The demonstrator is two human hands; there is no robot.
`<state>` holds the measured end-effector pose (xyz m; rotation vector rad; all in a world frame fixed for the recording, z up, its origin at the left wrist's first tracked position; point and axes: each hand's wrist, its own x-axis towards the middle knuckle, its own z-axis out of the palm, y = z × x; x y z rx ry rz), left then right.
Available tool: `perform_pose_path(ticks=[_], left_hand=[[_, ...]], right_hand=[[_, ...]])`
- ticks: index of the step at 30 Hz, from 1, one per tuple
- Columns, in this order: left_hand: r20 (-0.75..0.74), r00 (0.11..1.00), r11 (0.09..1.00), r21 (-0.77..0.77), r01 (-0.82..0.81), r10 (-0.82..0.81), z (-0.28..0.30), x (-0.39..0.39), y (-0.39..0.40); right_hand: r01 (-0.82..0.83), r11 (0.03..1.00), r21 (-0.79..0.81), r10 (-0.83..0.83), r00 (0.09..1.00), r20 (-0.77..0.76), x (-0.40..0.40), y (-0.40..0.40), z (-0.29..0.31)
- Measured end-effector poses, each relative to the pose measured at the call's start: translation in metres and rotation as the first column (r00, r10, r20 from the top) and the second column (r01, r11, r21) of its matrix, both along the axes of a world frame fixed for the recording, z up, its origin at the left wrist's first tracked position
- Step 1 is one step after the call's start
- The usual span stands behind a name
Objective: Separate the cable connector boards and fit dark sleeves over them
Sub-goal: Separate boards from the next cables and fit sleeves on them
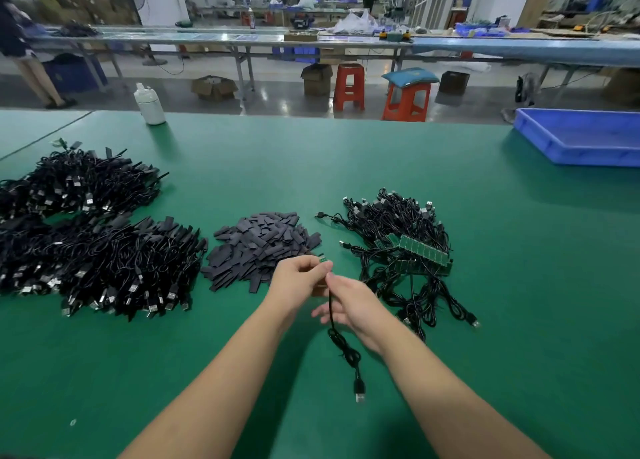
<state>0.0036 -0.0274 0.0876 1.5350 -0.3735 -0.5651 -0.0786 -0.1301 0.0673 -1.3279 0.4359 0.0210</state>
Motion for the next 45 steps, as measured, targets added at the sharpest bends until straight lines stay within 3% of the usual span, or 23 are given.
perform_pose_path(ticks=[5,9,11,13,16,19,23,28,31,34,36,40,45], left_hand=[[0.036,0.997,0.993,0.091,-0.077,0.074,-0.014,0.012,0.012],[0.086,0.996,0.968,0.25,0.001,-0.024,-0.029,0.025,0.024],[0.096,0.995,0.952,0.304,-0.043,0.015,-0.039,0.033,0.028],[0.249,0.96,0.869,0.438,-0.229,0.127,-0.049,0.045,0.034],[0.482,0.852,0.655,0.579,-0.484,0.203,-0.064,0.061,0.051],[0.49,0.855,0.546,0.675,-0.496,0.171,-0.075,0.072,0.065],[0.481,0.869,0.496,0.731,-0.469,0.112,-0.079,0.079,0.066],[0.469,0.871,0.509,0.719,-0.473,0.147,-0.076,0.083,0.067],[0.559,0.82,0.582,0.629,-0.515,0.122,-0.072,0.075,0.071],[0.599,0.8,0.752,0.538,-0.382,-0.023,-0.071,0.058,0.069],[0.623,0.767,0.81,0.525,-0.263,-0.155,-0.071,0.043,0.066],[0.7,0.658,0.869,0.475,-0.138,-0.277,-0.074,0.02,0.063],[0.757,0.566,0.884,0.456,-0.099,-0.327,-0.073,0.007,0.061]], right_hand=[[0.11,0.982,-0.154,-0.117,0.992,-0.037,0.007,0.013,-0.017],[0.057,0.958,-0.281,-0.086,0.992,-0.089,0.009,0.007,-0.022],[0.053,0.942,-0.33,-0.094,0.989,-0.11,0.008,-0.001,-0.027],[0.054,0.925,-0.375,-0.116,0.983,-0.145,0.005,-0.009,-0.034],[0.009,0.885,-0.466,-0.115,0.973,-0.201,0.0,-0.017,-0.047],[-0.038,0.872,-0.488,-0.076,0.974,-0.213,-0.003,-0.016,-0.05],[-0.098,0.868,-0.486,-0.001,0.98,-0.198,-0.006,-0.013,-0.048],[-0.118,0.86,-0.497,0.036,0.985,-0.171,-0.01,-0.016,-0.051],[-0.134,0.868,-0.478,0.046,0.981,-0.191,-0.013,-0.017,-0.049],[-0.167,0.863,-0.477,0.073,0.975,-0.209,-0.015,-0.021,-0.049],[-0.181,0.87,-0.458,0.082,0.97,-0.228,-0.014,-0.021,-0.05],[-0.141,0.923,-0.357,0.07,0.976,-0.204,-0.013,-0.021,-0.049],[-0.156,0.907,-0.391,0.096,0.981,-0.17,-0.016,-0.021,-0.047]])
